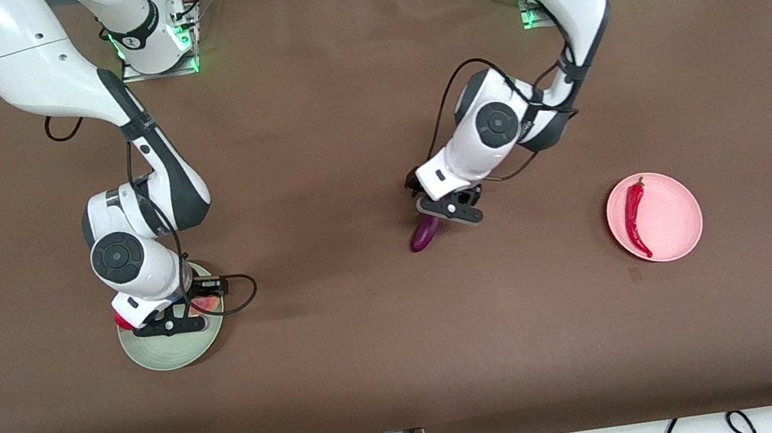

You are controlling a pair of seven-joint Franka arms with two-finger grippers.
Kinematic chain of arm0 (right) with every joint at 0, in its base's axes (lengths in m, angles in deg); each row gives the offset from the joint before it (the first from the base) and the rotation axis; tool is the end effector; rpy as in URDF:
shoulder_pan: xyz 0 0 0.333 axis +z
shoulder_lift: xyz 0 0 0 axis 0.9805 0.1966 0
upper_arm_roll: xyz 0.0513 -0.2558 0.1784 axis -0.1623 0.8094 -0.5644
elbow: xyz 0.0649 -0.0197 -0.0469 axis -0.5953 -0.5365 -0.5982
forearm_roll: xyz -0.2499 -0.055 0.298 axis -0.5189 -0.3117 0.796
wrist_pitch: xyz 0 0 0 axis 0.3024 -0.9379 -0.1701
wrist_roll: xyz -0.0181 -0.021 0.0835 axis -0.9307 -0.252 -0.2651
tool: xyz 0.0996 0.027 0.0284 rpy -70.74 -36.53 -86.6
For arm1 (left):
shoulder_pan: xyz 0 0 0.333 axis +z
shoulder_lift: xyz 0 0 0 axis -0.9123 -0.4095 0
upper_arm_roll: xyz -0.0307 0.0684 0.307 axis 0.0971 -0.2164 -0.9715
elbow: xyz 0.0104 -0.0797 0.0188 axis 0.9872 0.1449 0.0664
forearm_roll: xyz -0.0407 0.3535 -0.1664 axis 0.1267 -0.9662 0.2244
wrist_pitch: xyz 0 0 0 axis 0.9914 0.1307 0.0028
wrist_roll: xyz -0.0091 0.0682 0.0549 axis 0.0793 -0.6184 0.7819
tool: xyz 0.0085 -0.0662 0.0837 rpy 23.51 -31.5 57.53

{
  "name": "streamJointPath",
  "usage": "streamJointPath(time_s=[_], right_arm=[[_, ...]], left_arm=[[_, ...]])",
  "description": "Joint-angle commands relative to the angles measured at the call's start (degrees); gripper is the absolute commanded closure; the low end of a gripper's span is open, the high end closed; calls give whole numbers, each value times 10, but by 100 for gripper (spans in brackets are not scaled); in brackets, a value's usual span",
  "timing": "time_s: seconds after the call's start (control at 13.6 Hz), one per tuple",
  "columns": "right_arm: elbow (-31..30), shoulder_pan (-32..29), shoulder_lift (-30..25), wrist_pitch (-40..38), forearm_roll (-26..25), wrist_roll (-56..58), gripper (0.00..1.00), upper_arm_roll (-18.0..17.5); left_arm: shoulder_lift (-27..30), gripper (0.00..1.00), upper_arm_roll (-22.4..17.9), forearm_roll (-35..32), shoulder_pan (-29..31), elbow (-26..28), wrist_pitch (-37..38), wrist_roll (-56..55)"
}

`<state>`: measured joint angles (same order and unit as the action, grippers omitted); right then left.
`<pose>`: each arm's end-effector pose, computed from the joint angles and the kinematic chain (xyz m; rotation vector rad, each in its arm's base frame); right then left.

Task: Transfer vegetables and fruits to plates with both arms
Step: 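Place the peach on the green plate while the left gripper grasps the eggplant, then carry the eggplant onto the pink plate while the right gripper withdraws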

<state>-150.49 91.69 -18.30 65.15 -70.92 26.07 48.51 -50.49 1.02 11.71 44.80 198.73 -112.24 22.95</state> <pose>0.6568 0.1279 0.2070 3.0424 0.0009 -0.0005 0.5107 -0.3868 0.1828 2.8375 -0.4324 -0.0096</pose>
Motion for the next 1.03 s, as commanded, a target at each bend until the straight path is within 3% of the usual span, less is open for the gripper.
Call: streamJointPath(time_s=[0.0,0.07,0.15,0.29,0.59,0.81,0.96], right_arm=[[-19,-32,-20,12,9,47,1,-12],[-17,-32,-31,-4,9,46,1,-12],[-9,-32,-40,-35,20,45,1,-14],[29,-29,-67,-110,68,45,1,-17],[54,-13,-150,-183,71,15,1,-19],[54,-13,-232,-270,71,13,1,-18],[54,-13,-283,-325,73,17,1,-15]], left_arm=[[-25,14,-8,4,-6,1,-54,-8],[-22,78,-8,4,-4,1,-53,-9],[-16,95,-8,3,-2,1,-51,-8],[-1,100,-8,3,8,1,-39,-6],[47,100,-9,3,74,1,0,-8],[89,100,-10,-6,155,-15,145,25],[107,100,-12,-48,215,-19,219,73]])
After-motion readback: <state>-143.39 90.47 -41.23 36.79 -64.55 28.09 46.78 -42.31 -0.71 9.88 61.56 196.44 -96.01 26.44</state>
